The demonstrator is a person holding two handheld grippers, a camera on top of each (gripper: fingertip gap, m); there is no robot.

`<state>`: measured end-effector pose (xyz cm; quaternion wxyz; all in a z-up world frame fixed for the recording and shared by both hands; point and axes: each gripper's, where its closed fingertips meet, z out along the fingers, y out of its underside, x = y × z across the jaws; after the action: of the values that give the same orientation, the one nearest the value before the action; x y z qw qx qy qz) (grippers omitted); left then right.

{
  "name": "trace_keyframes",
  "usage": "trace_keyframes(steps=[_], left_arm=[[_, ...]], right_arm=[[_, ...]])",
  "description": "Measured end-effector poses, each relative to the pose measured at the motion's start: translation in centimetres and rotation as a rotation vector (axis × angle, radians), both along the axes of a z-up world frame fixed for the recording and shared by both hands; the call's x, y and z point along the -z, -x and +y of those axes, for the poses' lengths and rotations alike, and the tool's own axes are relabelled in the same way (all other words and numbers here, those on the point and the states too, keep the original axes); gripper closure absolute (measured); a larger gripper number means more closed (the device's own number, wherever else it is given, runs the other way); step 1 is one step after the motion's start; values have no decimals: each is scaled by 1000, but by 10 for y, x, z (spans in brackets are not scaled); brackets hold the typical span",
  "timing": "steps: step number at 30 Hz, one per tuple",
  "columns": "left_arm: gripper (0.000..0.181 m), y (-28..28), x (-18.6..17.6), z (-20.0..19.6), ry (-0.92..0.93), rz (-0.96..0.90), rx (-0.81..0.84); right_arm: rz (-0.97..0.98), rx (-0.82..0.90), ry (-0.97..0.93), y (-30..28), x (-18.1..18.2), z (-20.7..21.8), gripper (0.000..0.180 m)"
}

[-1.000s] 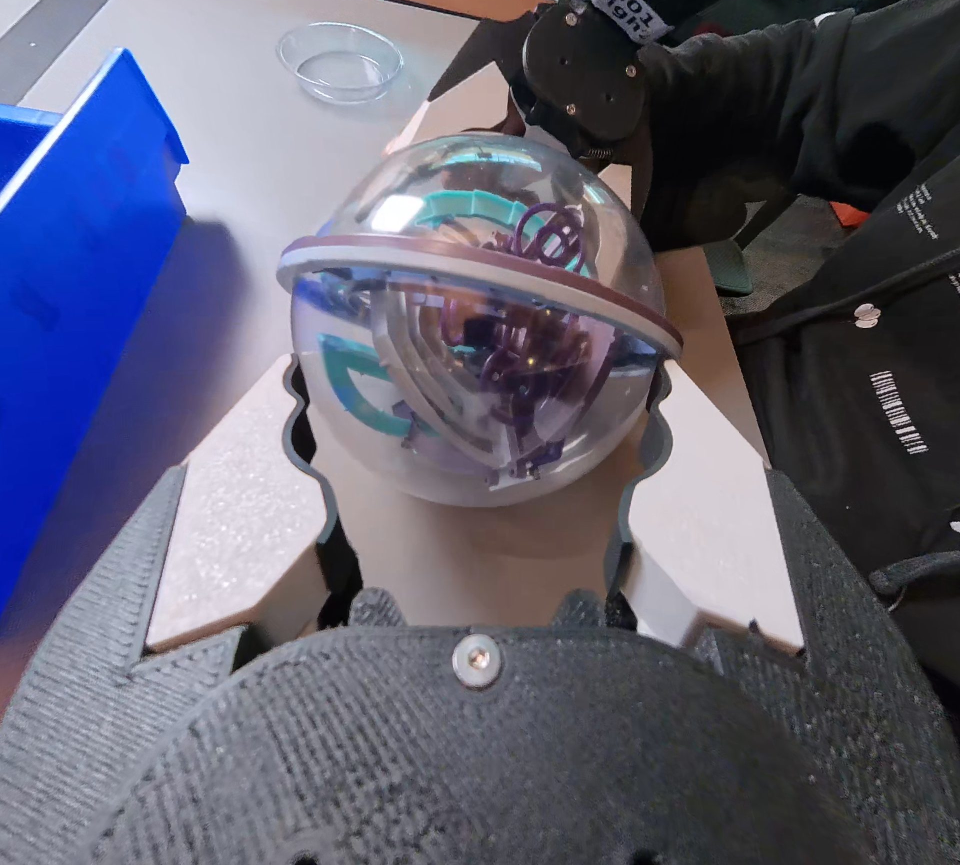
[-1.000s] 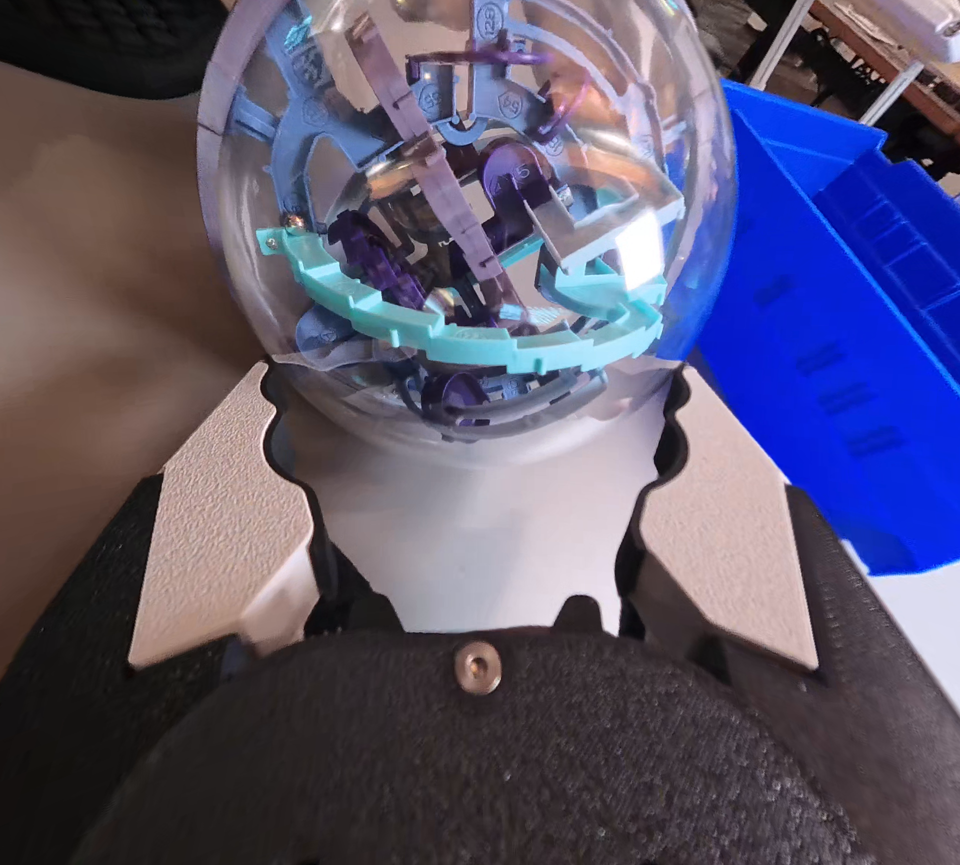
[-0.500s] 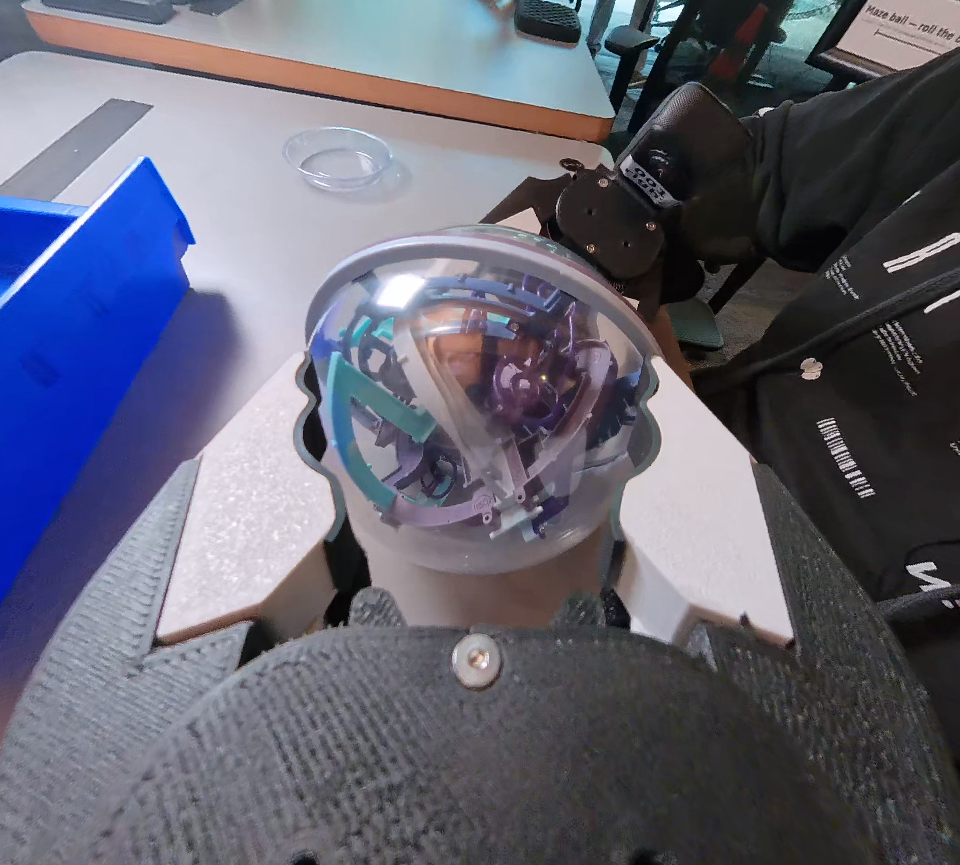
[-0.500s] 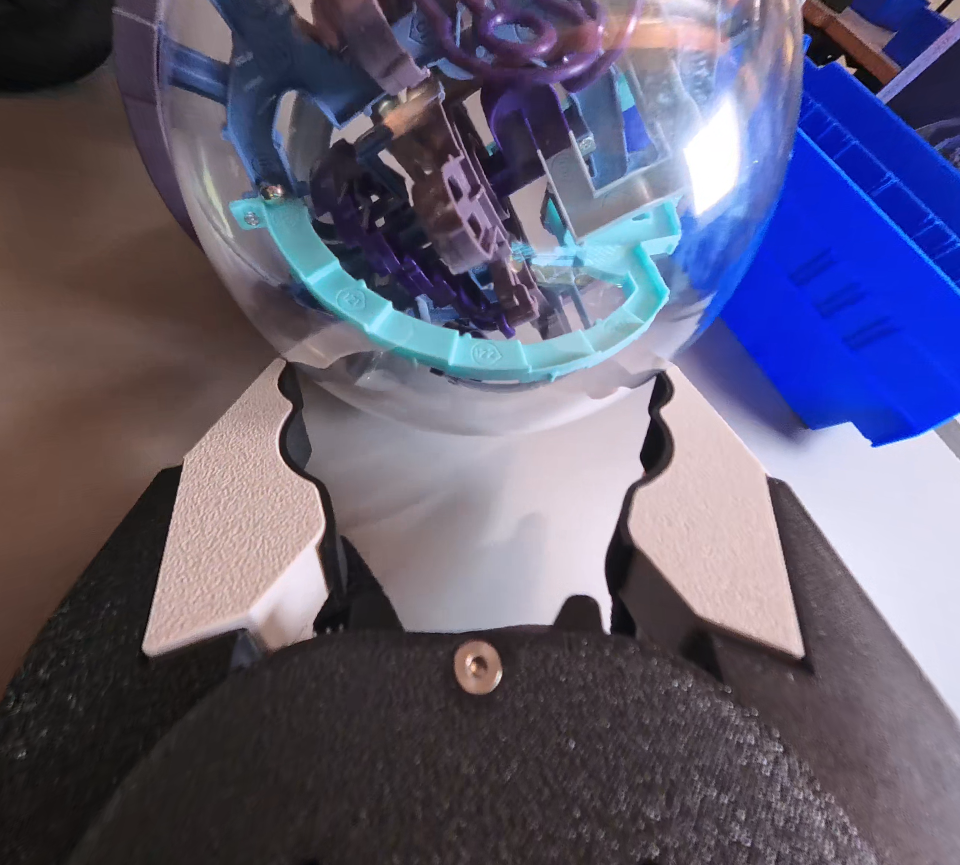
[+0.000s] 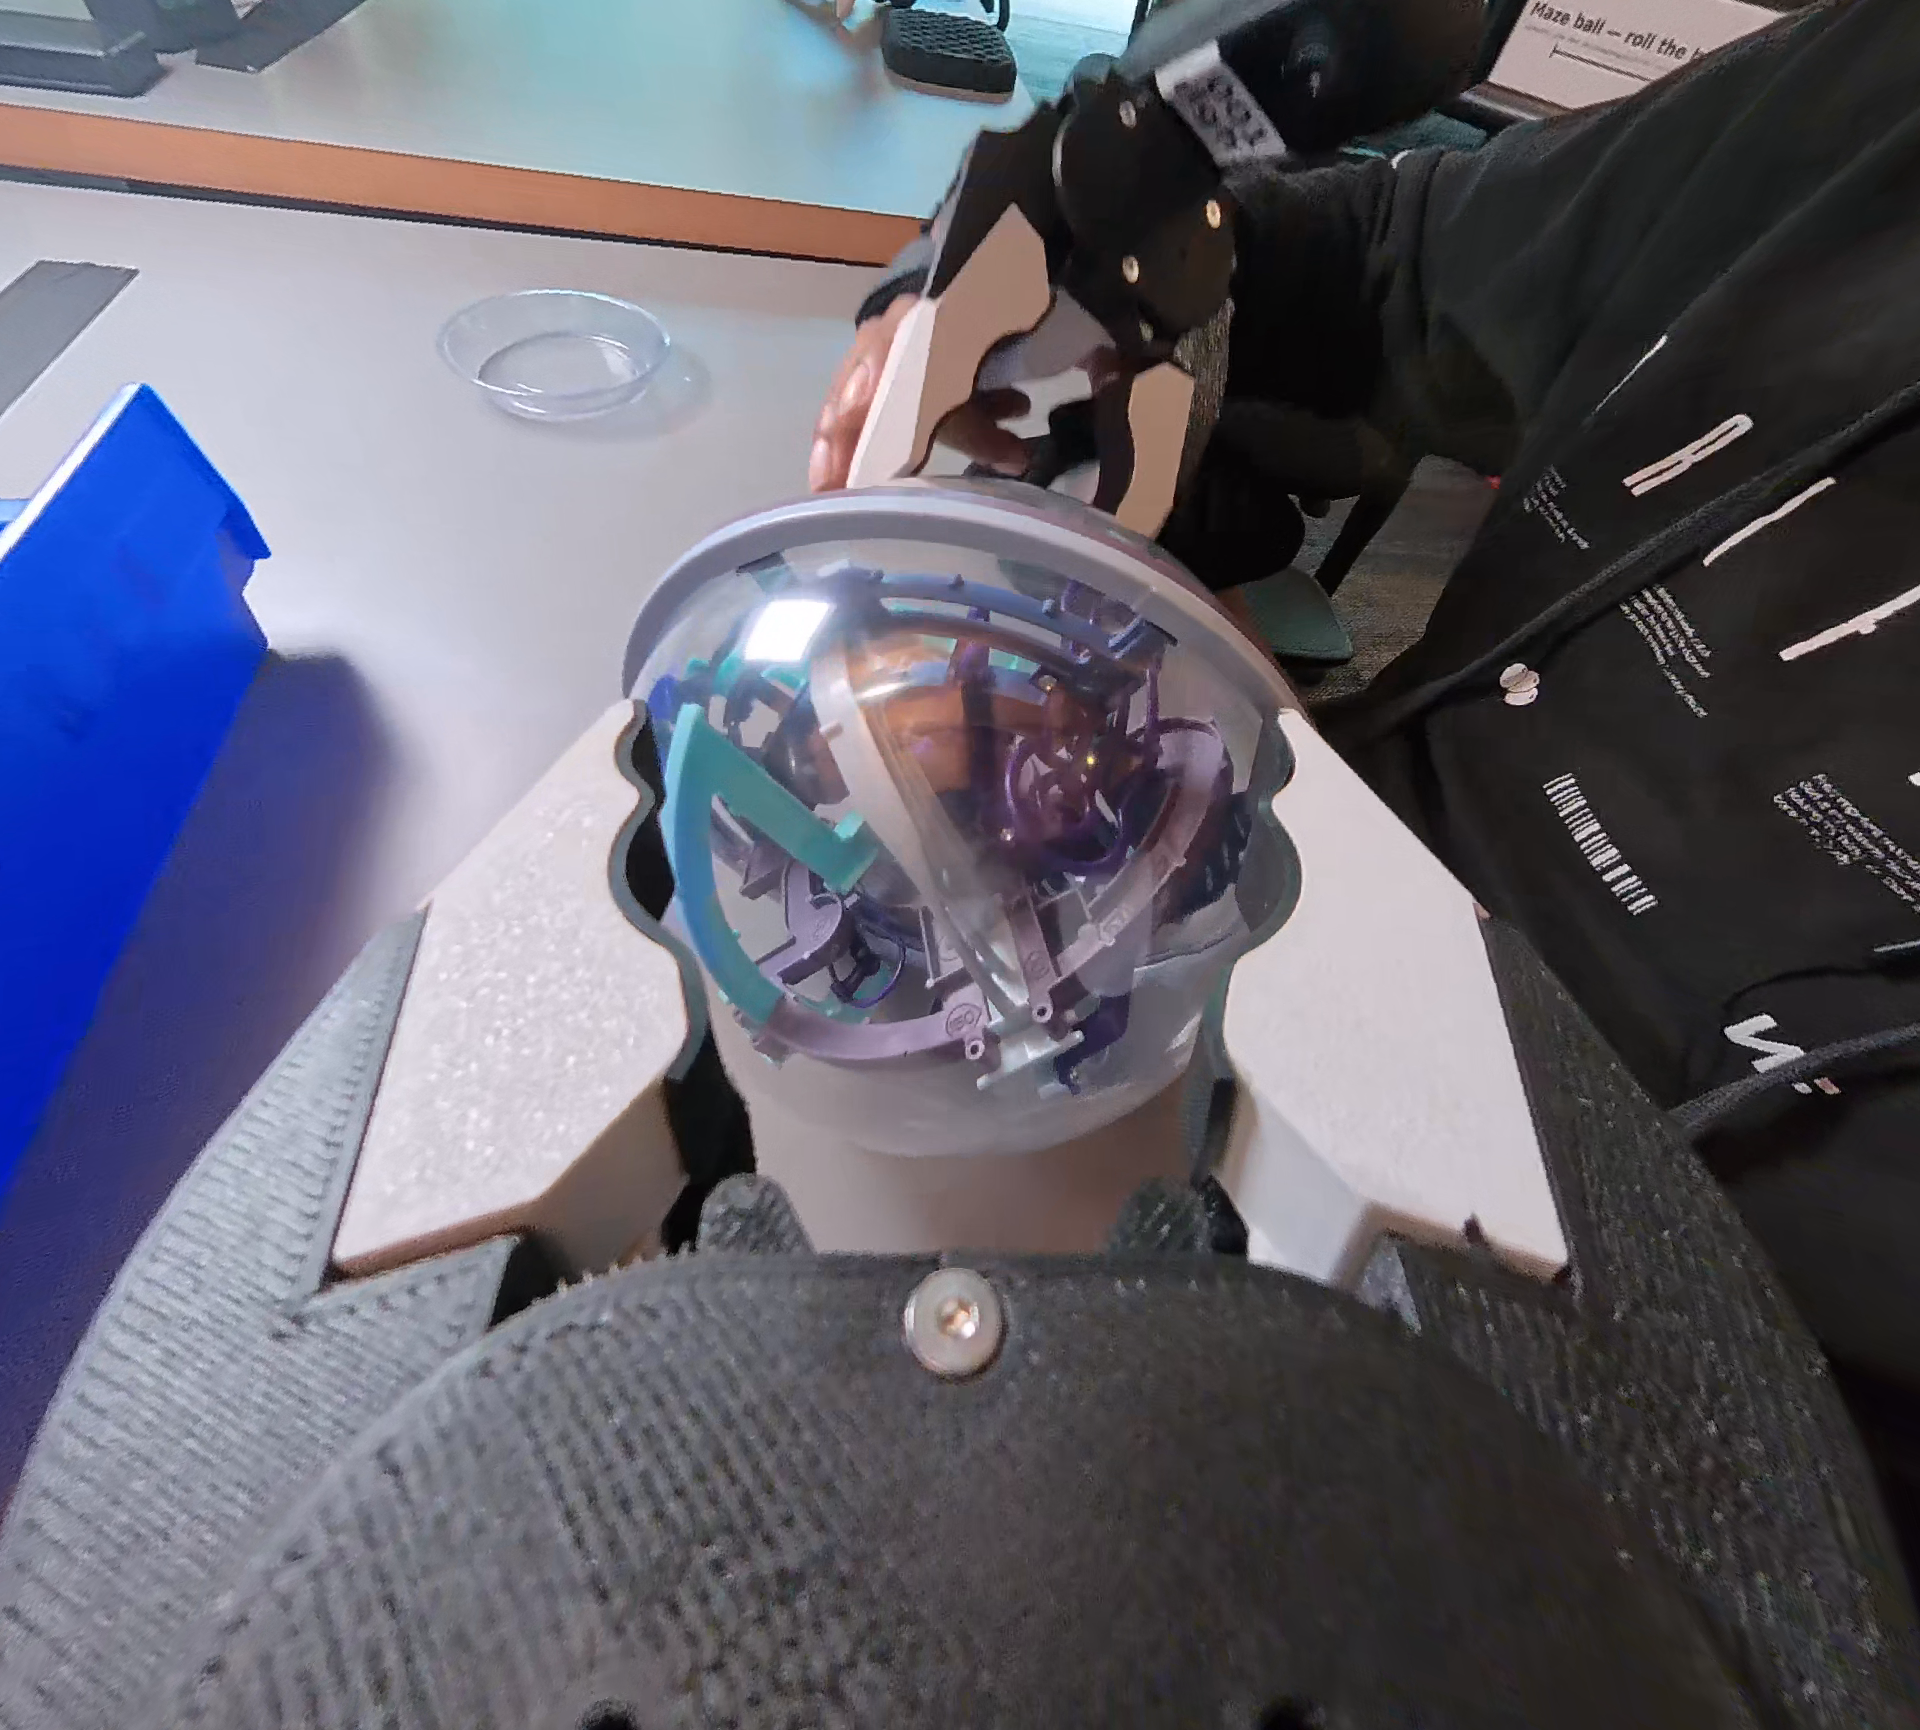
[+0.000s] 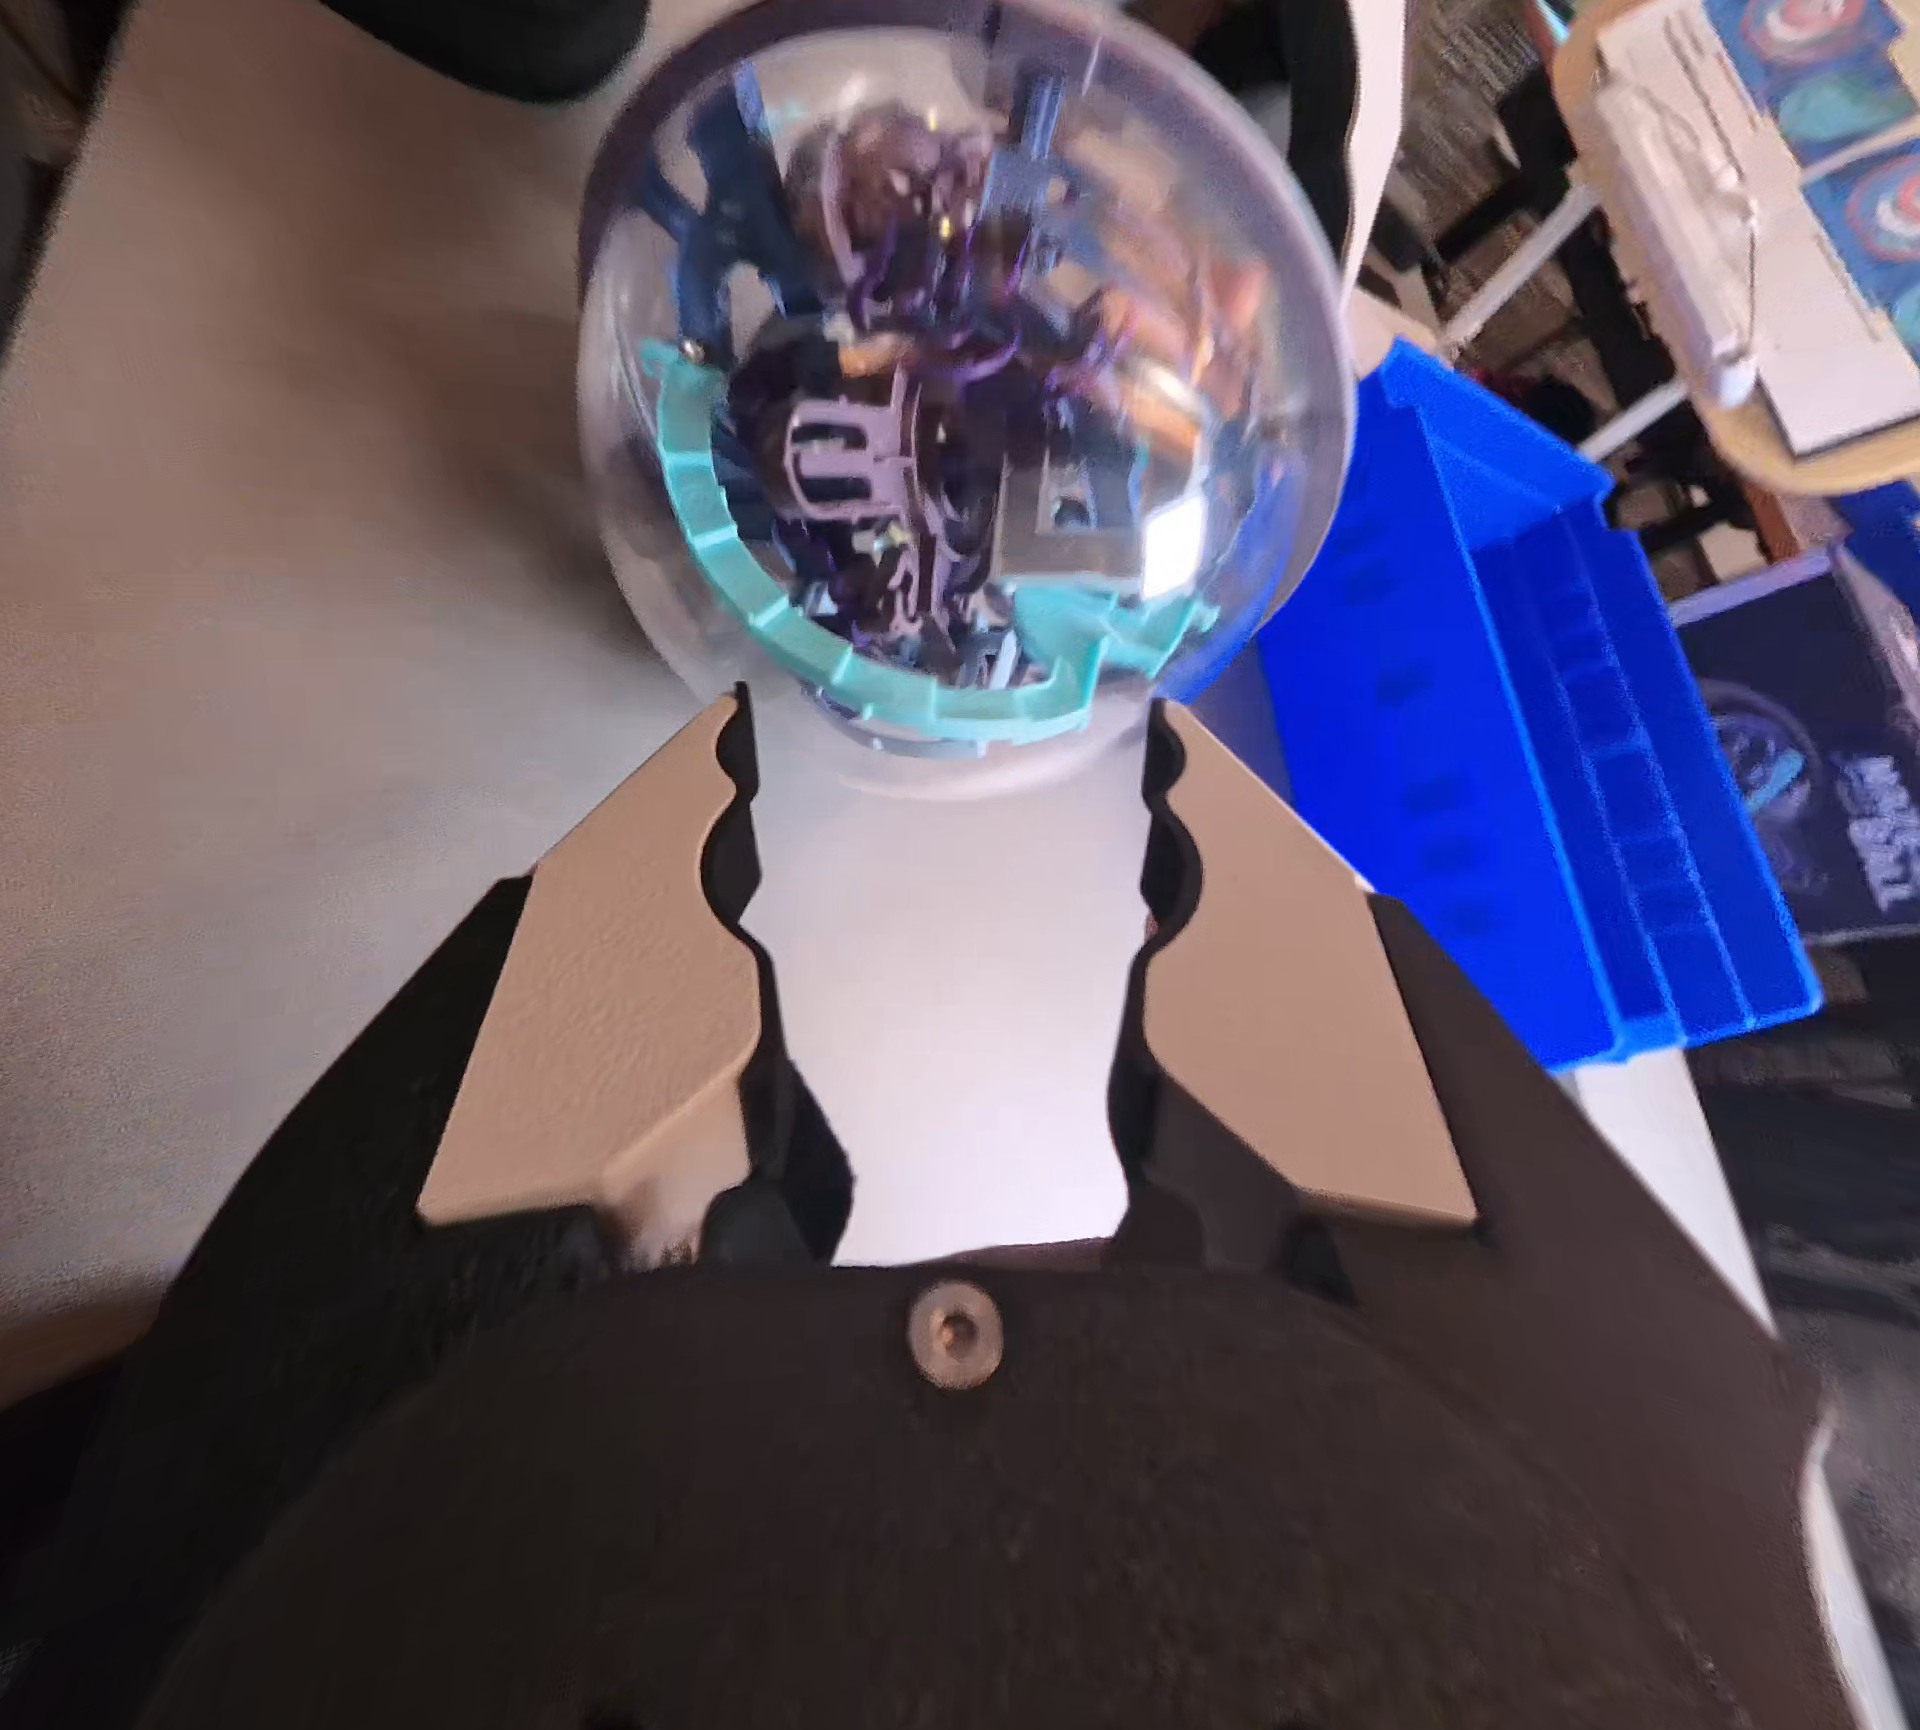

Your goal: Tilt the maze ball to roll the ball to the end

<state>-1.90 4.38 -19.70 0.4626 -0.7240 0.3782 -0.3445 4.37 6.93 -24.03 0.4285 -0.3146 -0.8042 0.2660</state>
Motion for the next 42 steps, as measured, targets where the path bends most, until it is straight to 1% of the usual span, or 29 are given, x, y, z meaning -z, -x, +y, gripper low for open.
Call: trace_keyframes(steps=[5, 9, 14, 19, 22, 24, 26, 28, 31, 36, 39, 42], left_arm=[[74, -4, -4, 2, 11, -36, 64], [74, -7, -4, 7, 25, -53, 106], [74, -10, -4, 11, 37, -68, 148], [75, -9, -5, 14, 47, -118, 211], [75, -10, -5, 15, 52, -131, 251], [75, -11, -5, 16, 56, -129, 278], [76, -12, -6, 16, 60, -134, 298], [77, -13, -6, 15, 63, -140, 313], [79, -12, -7, 16, 71, -146, 317], [82, -12, -9, 17, 69, -150, 292], [80, -6, -20, 18, 15, -148, 212], [84, 6, -28, 11, -57, -106, 86]], right_arm=[[-54, -147, -81, 5, -45, -3, 130], [-183, -237, -136, 22, -62, -8, 129], [-369, -314, -158, 36, -67, -10, 132], [-548, -372, -157, 40, -64, -17, 132], [-658, -392, -129, 40, -61, -19, 136], [-705, -396, -115, 41, -61, -18, 142], [-731, -401, -93, 42, -63, -18, 150], [-736, -406, -71, 44, -64, -18, 161], [-727, -411, -84, 44, -64, -19, 171], [-726, -389, -100, 40, -64, -21, 173], [-705, -380, -118, 39, -64, -21, 174], [-686, -356, -110, 36, -64, -22, 174]])
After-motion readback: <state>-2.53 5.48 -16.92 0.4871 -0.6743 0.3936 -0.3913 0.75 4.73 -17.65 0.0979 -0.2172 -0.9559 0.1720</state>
